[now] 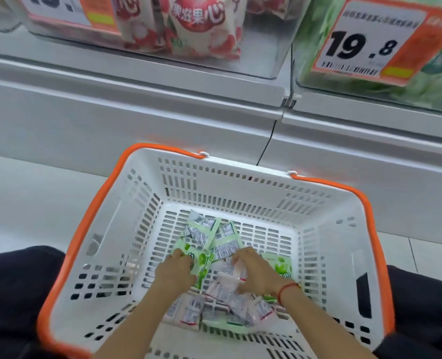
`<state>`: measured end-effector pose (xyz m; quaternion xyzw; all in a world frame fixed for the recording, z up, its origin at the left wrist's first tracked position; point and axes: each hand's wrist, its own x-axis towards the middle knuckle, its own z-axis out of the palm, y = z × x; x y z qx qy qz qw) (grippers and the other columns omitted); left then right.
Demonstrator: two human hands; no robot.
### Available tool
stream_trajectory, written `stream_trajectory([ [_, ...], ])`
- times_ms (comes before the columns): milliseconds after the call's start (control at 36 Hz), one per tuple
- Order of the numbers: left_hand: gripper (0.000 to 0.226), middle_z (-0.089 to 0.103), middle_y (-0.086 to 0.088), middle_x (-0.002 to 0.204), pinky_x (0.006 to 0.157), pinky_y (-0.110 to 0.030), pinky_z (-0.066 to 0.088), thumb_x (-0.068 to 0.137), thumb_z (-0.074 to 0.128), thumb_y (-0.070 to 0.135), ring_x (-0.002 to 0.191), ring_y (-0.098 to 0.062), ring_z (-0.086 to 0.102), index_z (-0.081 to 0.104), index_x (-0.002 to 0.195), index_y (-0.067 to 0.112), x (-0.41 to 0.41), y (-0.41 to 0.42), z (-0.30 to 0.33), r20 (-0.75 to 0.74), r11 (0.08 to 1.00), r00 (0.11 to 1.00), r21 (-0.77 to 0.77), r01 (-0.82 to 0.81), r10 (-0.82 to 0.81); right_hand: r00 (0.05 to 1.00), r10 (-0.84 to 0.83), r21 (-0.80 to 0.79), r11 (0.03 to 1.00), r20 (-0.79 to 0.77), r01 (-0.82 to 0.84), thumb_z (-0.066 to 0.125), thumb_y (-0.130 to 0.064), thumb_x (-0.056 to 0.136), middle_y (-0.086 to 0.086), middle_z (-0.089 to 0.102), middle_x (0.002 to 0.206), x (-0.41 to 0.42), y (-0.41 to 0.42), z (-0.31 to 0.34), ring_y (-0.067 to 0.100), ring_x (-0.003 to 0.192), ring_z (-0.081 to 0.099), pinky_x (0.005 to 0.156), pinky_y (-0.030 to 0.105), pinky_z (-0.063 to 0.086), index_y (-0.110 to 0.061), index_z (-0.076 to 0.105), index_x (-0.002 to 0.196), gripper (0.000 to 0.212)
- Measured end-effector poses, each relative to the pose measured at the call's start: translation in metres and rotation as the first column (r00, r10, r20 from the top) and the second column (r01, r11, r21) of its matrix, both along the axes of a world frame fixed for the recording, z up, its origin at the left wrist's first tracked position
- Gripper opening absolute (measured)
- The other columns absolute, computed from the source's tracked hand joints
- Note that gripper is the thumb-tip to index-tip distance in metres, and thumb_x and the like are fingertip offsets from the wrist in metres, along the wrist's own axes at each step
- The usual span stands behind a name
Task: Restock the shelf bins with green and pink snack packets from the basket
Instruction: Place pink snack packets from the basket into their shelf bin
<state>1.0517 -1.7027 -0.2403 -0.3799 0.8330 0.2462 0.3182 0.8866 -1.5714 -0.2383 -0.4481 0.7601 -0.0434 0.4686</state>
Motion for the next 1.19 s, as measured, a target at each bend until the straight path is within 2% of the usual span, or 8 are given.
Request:
stream_trajectory([
  [139,0.039,0.052,-0.001,0.135,0.095,-0.030,0.044,0.094,0.053,0.032,0.117,-0.018,0.054,0.051,0.132,0.023,-0.021,-0.009,0.018,-0.057,0.981,0.995,0.181,-0.069,0.080,0.961,-0.236,0.070,0.971,0.142,0.228,0.070,-0.013,0.084,0.008,0.058,0.127,-0.021,-0.004,0.012,0.021,0.109,0.059,0.093,0.029,0.049,-0.008,0.061,0.122,0.039],
  [250,0.054,0.045,-0.012,0.141,0.096,-0.036,0.044,0.102,0.030,0.045,0.123,-0.028,0.049,0.041,0.140,0.008,-0.043,-0.012,0.055,-0.059,0.842,0.949,0.481,-0.244,0.308,0.655,-0.579,0.244,0.809,0.485,0.535,0.062,-0.010,0.090,0.019,0.059,0.122,-0.041,-0.012,0.042,0.026,0.096,0.061,0.086,0.040,0.056,0.001,0.051,0.122,0.036],
  [333,0.060,0.055,-0.005,0.130,0.082,-0.029,0.048,0.095,0.027,0.060,0.105,-0.018,0.059,0.048,0.131,0.018,-0.050,-0.022,0.089,-0.124,0.662,0.799,0.642,-0.387,0.588,0.569,-0.549,0.177,0.797,0.612,0.578,0.058,-0.013,0.093,0.020,0.060,0.124,-0.053,-0.022,0.078,0.026,0.101,0.062,0.088,0.035,0.055,-0.002,0.052,0.124,0.033],
  [472,0.044,0.069,-0.001,0.110,0.078,-0.023,0.051,0.079,0.068,0.046,0.099,-0.012,0.067,0.057,0.113,0.021,-0.050,-0.042,0.144,-0.365,0.602,0.561,0.731,-0.322,0.743,0.515,-0.406,0.017,0.797,0.755,0.603,0.051,-0.017,0.094,0.012,0.068,0.113,-0.066,-0.034,0.148,0.026,0.107,0.063,0.098,0.039,0.049,-0.007,0.057,0.118,0.027],
  [750,0.017,0.074,-0.007,0.091,0.071,-0.021,0.056,0.079,0.073,0.011,0.085,-0.017,0.069,0.068,0.095,0.010,-0.062,-0.063,0.245,-0.676,0.686,0.118,0.709,-0.166,0.727,0.858,-0.277,-0.494,0.724,0.432,0.482,0.068,-0.025,0.085,0.001,0.071,0.089,-0.060,-0.071,0.295,0.008,0.078,0.063,0.069,0.021,0.053,-0.010,0.068,0.109,0.027],
  [972,0.029,0.072,0.016,0.090,0.073,-0.009,0.045,0.079,0.069,0.000,0.079,0.002,0.063,0.073,0.092,0.025,-0.078,-0.091,0.349,-0.956,0.961,-0.191,0.248,-0.122,0.223,0.923,-0.363,-0.905,0.338,0.126,0.257,0.078,-0.019,0.077,-0.003,0.075,0.083,-0.056,-0.085,0.389,0.016,0.081,0.071,0.077,0.045,0.057,-0.017,0.072,0.094,0.018],
  [1056,0.026,0.070,0.015,0.103,0.080,-0.018,0.047,0.082,0.062,0.012,0.095,-0.002,0.062,0.072,0.095,0.032,-0.101,-0.113,0.370,-0.999,0.949,-0.053,0.021,-0.314,0.005,0.824,-0.552,-0.964,0.264,-0.131,0.023,0.075,-0.031,0.075,-0.002,0.073,0.077,-0.061,-0.102,0.405,0.019,0.076,0.069,0.068,0.044,0.054,-0.018,0.071,0.087,0.018],
  [1195,0.052,0.060,-0.002,0.130,0.096,-0.039,0.043,0.083,0.052,0.056,0.120,-0.026,0.053,0.053,0.130,0.033,-0.142,-0.150,0.368,-0.728,0.806,0.578,-0.560,-0.192,-0.368,0.612,-0.678,-0.909,0.370,-0.406,-0.193,0.069,-0.036,0.076,0.007,0.070,0.082,-0.077,-0.136,0.415,0.035,0.084,0.063,0.066,0.040,0.049,-0.015,0.064,0.088,0.024],
])
